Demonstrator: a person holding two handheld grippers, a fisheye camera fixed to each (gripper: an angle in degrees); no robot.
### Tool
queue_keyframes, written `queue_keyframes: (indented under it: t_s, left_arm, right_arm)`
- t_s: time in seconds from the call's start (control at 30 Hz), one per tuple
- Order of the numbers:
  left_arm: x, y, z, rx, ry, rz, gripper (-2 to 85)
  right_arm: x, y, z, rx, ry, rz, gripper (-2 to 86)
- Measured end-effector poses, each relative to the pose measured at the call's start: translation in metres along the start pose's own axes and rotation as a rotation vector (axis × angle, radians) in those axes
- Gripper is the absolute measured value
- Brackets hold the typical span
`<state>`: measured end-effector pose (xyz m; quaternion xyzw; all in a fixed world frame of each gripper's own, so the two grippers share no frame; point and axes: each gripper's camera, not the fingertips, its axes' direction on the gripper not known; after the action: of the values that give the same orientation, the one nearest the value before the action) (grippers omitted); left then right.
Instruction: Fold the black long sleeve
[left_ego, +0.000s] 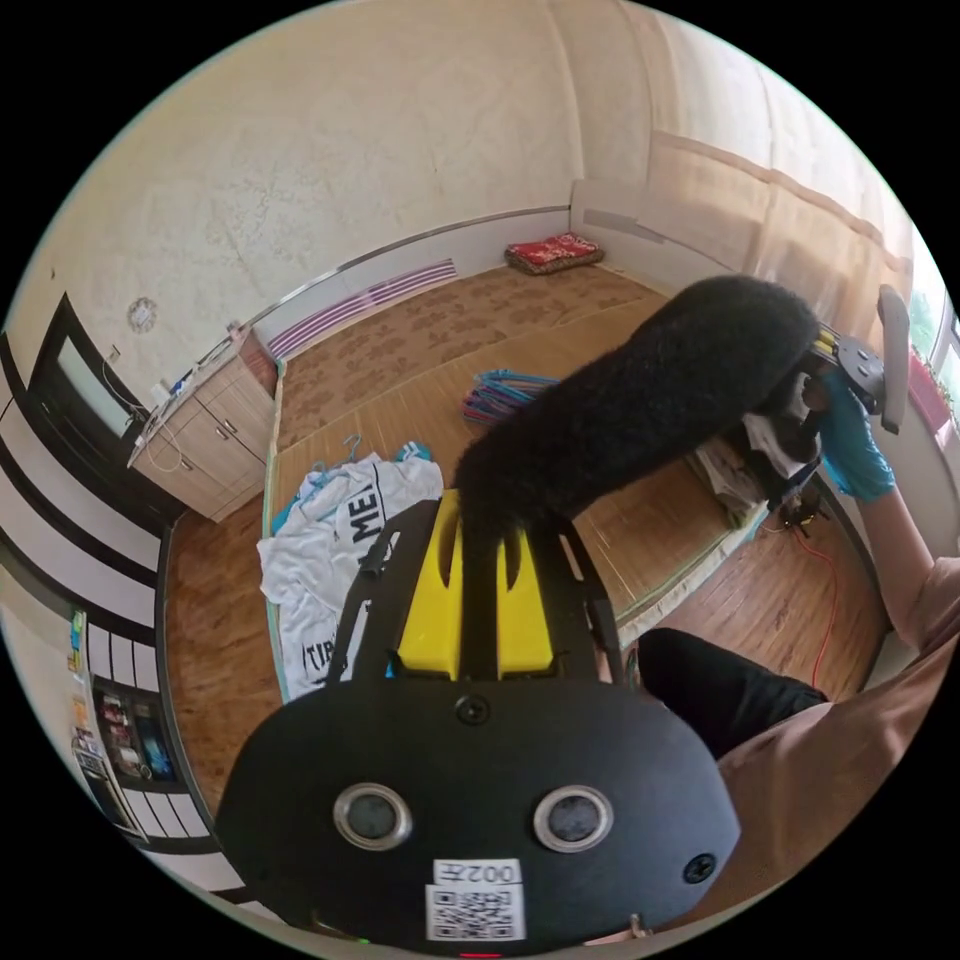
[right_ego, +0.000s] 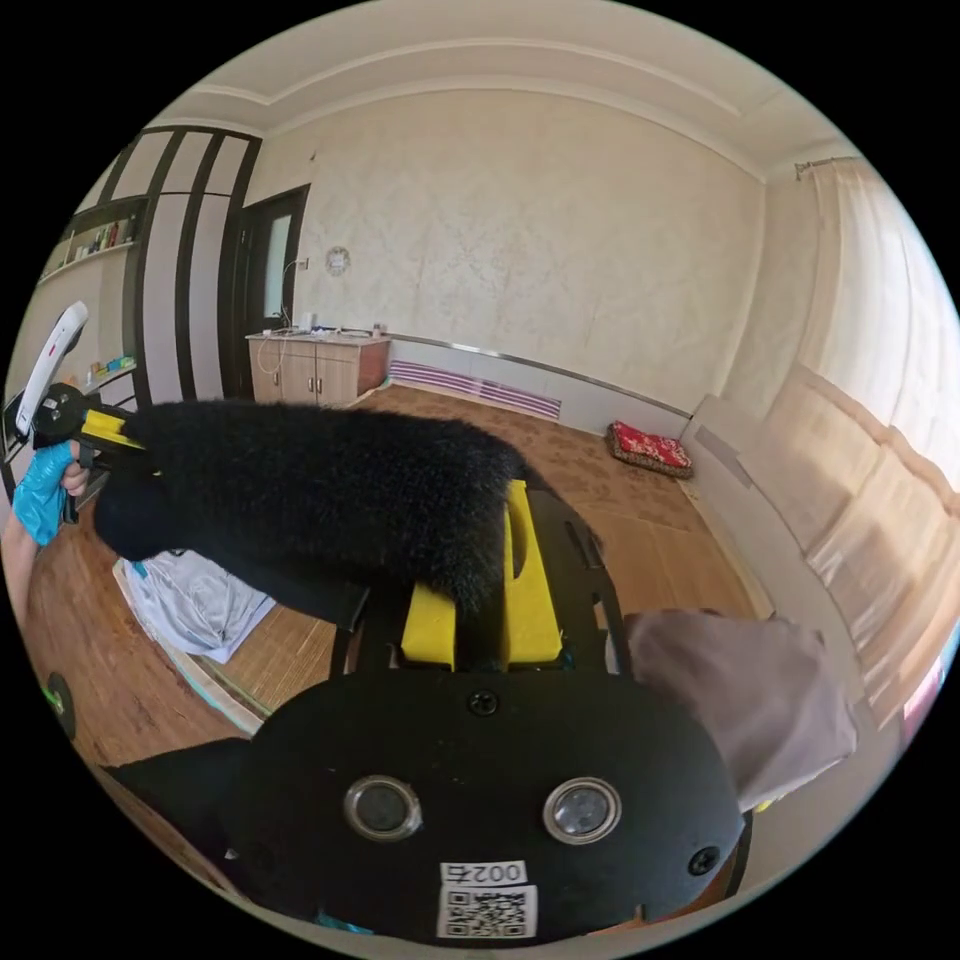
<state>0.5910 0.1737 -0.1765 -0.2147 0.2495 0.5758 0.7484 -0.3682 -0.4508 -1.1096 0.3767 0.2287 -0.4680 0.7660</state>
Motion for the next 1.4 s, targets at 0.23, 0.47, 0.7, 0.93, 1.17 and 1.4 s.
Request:
queue_keyframes:
  t_s: [0.23,0.47,0.7,0.93,1.17,1.4]
  left_arm:
    - [-0.014,-0.128,-0.075,0.053,0.054,0.092,2.7]
    - [0.033,-0.244,-0.112,0.148,0.081,0.189,2.9]
    - [0.126,-0.35,-0.106,0.163,0.103,0.207,3.1]
    - [0.235,-0.447,-0.086,0.132,0.119,0.21,3.4]
    - [0.336,-0.457,-0.047,0.022,0.162,0.432,3.5]
    - [0.391,-0.407,0.01,-0.263,0.364,0.497,3.3]
  right_arm:
    - [0.087,-0.139,-0.046,-0.041,0.046,-0.008,5.1]
    - [0.195,-0.208,-0.078,-0.083,0.118,-0.069,5.1]
    - [0.343,-0.226,-0.093,-0.108,0.176,-0.136,5.1]
    - [0.481,-0.21,-0.104,-0.11,0.192,-0.194,5.2]
    - [0.538,-0.125,-0.111,-0.292,0.239,-0.368,5.8]
    - [0.551,-0.003,-0.11,-0.622,0.114,-0.287,8.1]
